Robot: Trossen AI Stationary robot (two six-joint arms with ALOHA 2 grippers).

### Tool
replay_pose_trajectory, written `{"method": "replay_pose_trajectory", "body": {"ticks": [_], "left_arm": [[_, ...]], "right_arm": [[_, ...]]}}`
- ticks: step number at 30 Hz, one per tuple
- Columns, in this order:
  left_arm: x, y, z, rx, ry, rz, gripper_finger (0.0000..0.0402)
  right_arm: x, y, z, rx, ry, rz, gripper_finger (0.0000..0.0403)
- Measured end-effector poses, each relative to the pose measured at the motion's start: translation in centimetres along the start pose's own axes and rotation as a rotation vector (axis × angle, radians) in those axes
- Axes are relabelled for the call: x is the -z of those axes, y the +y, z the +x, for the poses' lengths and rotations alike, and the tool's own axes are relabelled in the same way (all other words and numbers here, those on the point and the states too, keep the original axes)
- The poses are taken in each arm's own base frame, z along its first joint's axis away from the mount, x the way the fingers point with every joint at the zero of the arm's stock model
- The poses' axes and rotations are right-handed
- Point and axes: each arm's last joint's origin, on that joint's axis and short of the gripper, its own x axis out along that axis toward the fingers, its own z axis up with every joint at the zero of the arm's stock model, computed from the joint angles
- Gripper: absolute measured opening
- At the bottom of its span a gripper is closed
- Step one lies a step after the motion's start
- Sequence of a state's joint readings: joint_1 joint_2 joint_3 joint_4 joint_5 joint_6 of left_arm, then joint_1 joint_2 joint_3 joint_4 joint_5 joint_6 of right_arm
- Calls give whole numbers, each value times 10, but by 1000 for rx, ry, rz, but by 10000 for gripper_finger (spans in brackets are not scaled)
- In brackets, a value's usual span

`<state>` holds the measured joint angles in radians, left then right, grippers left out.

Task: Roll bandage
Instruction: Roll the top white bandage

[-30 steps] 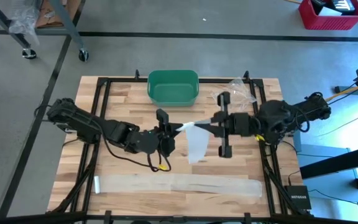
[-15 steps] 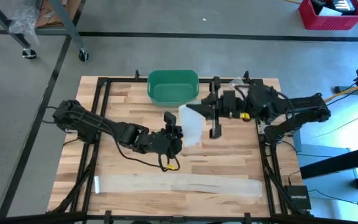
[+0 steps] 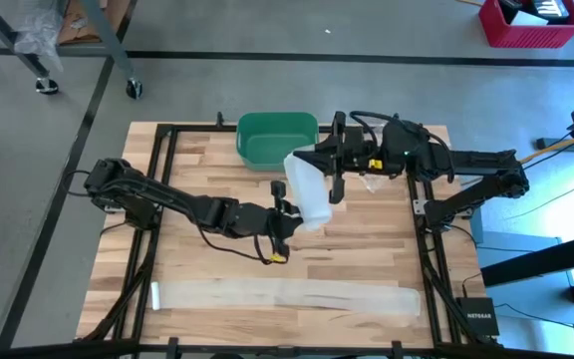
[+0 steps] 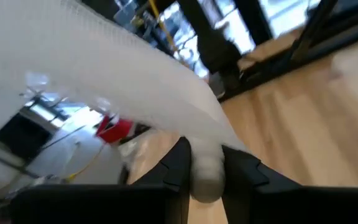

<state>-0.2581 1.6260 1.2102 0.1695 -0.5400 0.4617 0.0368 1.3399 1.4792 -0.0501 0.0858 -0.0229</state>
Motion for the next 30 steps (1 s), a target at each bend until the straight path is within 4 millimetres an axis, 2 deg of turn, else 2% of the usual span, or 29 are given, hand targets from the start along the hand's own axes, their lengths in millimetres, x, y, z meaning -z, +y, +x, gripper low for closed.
{"method": "replay_pose_trajectory", "body": {"ticks": [7,14,17,22,27,30], "left_arm": [[15,-6,2,11,-77,-29,54],[24,-14,0,40,-60,-74,54],[33,-18,0,50,-33,-117,54],[50,-31,-5,84,14,-202,54],[61,-37,-7,84,0,-251,54],[62,-36,-7,83,9,-252,54]], "right_arm": [[9,-1,3,16,72,-8,8],[46,-24,26,127,274,-12,15],[68,-39,38,145,382,27,46],[109,-55,60,116,532,100,130],[143,-56,77,84,638,148,197],[149,-55,77,79,685,153,218]]}}
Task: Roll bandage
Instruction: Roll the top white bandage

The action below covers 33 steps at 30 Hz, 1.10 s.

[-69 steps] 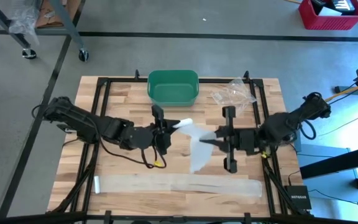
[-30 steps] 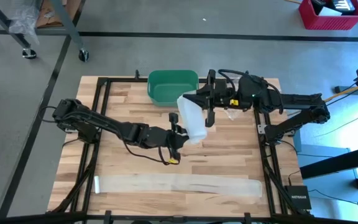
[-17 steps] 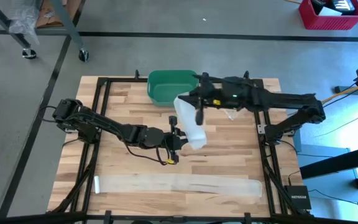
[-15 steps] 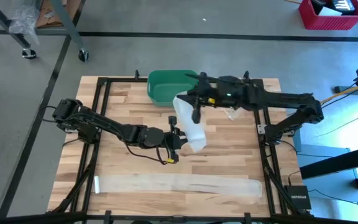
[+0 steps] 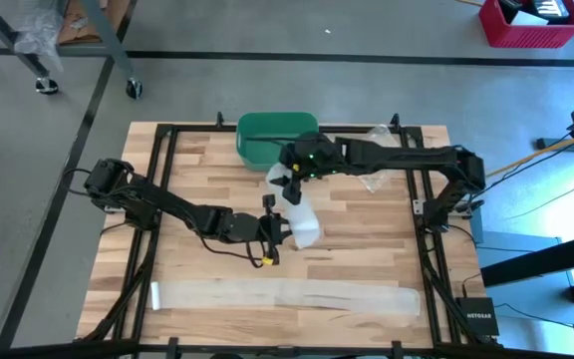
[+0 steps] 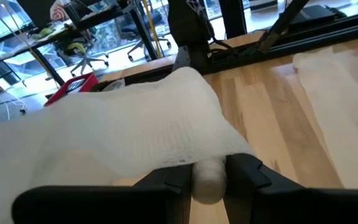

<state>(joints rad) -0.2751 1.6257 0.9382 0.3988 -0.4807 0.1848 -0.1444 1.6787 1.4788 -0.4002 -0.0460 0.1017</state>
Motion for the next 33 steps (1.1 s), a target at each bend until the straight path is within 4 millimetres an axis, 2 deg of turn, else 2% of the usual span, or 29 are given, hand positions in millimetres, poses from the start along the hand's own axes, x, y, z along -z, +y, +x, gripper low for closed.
{"method": "replay_pose_trajectory", "body": {"ticks": [9,15,17,20,23,28,33], "left_arm": [[0,1,1,-4,0,0,54],[0,1,0,-4,0,2,54],[0,1,0,-4,0,2,54],[0,0,0,-3,0,4,54],[0,0,0,-3,0,4,54],[0,0,0,-3,-1,0,54],[0,0,0,-4,-2,1,54]], "right_arm": [[1,7,-24,-19,222,42,229],[-10,8,-23,-18,105,72,230],[-7,8,-24,-62,141,77,230],[-2,10,-33,-86,209,81,230],[-9,11,-45,-93,153,84,230],[-4,16,-48,-117,206,109,230],[-5,20,-68,-108,202,99,230]]}}
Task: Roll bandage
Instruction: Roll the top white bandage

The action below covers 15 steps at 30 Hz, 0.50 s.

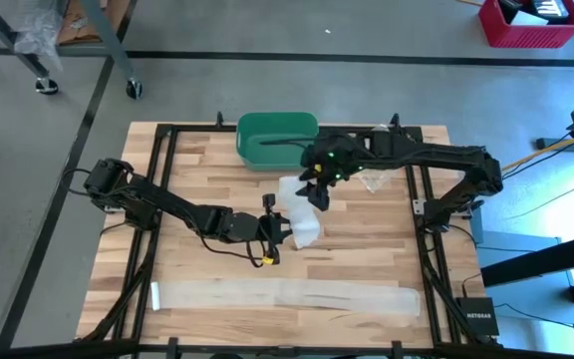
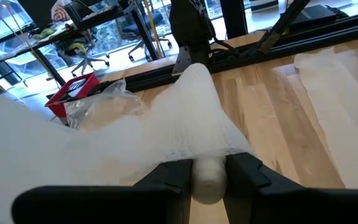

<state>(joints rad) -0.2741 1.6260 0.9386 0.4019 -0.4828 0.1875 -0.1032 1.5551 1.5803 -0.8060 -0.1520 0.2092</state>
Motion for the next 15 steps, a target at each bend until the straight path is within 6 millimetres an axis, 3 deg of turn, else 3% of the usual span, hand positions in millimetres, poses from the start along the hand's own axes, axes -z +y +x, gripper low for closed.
{"method": "replay_pose_trajectory", "body": {"ticks": [6,9,15], "left_arm": [[0,0,0,0,0,2,54],[0,0,0,-1,-1,7,54],[0,1,0,-2,-1,8,54]], "right_arm": [[6,3,1,4,58,-15,230],[-1,4,5,-10,-11,-17,230],[18,4,-1,-27,180,-13,230]]}}
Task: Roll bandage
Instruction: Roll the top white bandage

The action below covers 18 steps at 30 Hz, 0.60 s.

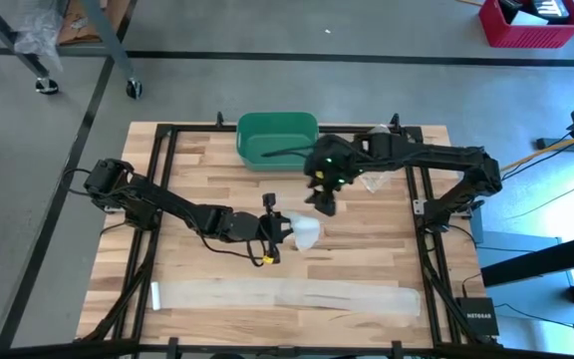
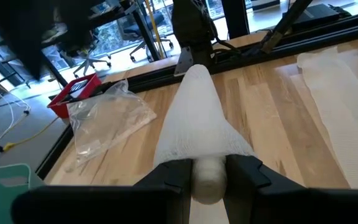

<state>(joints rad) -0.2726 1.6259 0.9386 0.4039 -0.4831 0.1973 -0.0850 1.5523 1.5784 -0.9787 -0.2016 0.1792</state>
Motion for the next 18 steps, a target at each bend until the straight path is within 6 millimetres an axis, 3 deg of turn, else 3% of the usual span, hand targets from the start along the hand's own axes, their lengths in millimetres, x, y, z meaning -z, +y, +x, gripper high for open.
{"method": "replay_pose_trajectory", "body": {"ticks": [4,9,13,18], "left_arm": [[0,-1,-1,3,2,0,54],[-1,-4,-2,13,-1,-4,54],[-2,-6,-3,17,-9,-10,54],[-2,-7,-3,19,-12,-12,54]], "right_arm": [[24,17,-19,72,111,-38,230],[60,48,-29,115,53,-161,230],[104,64,-11,61,-71,-248,230],[159,64,33,60,-276,-310,230]]}}
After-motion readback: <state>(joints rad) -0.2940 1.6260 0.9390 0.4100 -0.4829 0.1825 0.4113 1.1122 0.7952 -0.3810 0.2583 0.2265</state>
